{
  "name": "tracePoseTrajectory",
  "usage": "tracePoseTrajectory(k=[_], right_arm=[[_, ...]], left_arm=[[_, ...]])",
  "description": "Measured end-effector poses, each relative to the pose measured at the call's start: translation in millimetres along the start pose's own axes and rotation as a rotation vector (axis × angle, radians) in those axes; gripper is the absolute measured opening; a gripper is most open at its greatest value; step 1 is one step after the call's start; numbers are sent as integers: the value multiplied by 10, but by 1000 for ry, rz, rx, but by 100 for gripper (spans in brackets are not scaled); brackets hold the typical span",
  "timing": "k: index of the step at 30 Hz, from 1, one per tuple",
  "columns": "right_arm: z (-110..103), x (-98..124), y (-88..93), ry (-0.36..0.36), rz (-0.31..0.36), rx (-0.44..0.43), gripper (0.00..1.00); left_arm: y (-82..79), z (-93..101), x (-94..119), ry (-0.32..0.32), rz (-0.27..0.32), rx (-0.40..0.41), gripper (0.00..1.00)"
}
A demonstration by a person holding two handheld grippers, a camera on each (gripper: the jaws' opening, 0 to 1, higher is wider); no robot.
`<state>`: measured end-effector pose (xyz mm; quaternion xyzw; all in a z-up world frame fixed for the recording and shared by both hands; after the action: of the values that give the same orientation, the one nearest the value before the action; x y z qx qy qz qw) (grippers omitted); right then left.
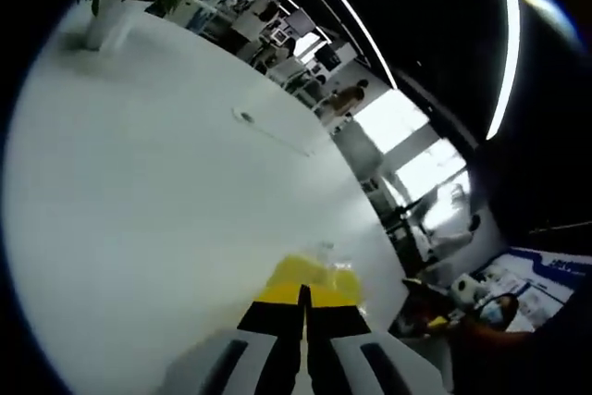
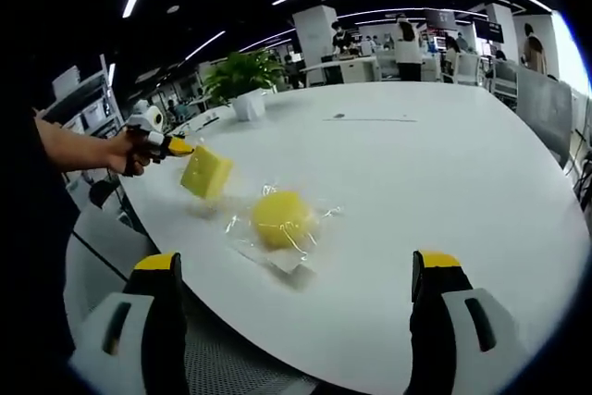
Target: Compare the silicone blocks by pressing each to a similar depth, holding the contact briefly, and releasing to observe deformation and rebound differences across the visible hardness samples.
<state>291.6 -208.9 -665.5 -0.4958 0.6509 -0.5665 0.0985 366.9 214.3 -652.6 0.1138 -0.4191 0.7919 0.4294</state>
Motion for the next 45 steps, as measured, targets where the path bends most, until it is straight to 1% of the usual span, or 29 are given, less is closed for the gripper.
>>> tracePoseTrajectory(k=[5,8,12,23,28,30,34,37,43,45], right_arm=[[-7,5,6,-3,3,1,97],[3,20,-10,-3,12,-4,97],[18,37,-58,-3,31,-7,97],[23,41,-204,-9,60,19,97],[34,48,-279,-9,74,30,97],[39,50,-328,-11,82,38,97],[29,64,-438,-16,102,62,96],[15,76,-551,-31,118,73,97],[12,67,-704,-50,141,90,97],[-6,57,-797,-65,168,91,97]], left_arm=[[8,41,14,-3,-14,-22,0],[-14,60,30,-5,-6,-39,0],[-81,109,66,-4,15,-65,0],[-377,437,243,71,96,-156,0],[-459,518,294,106,126,-180,0],[-488,571,326,124,138,-188,0],[-523,633,362,143,144,-204,0],[-561,719,421,171,166,-218,0],[-653,894,509,225,188,-258,0],[-684,970,538,248,195,-273,0]])
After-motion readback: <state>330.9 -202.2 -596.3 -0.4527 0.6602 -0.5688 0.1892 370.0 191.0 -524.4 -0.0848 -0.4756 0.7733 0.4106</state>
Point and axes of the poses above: the point that each gripper's makers call its tool centre point, and the gripper's own axes: x roughly backward along the fingers, z roughly to its right, y roughly out of its underside, the point moved 9 cm from there along x, roughly backward along the fingers, and after that the axes turned 11 degrees about -y, right-handed, at the moved point
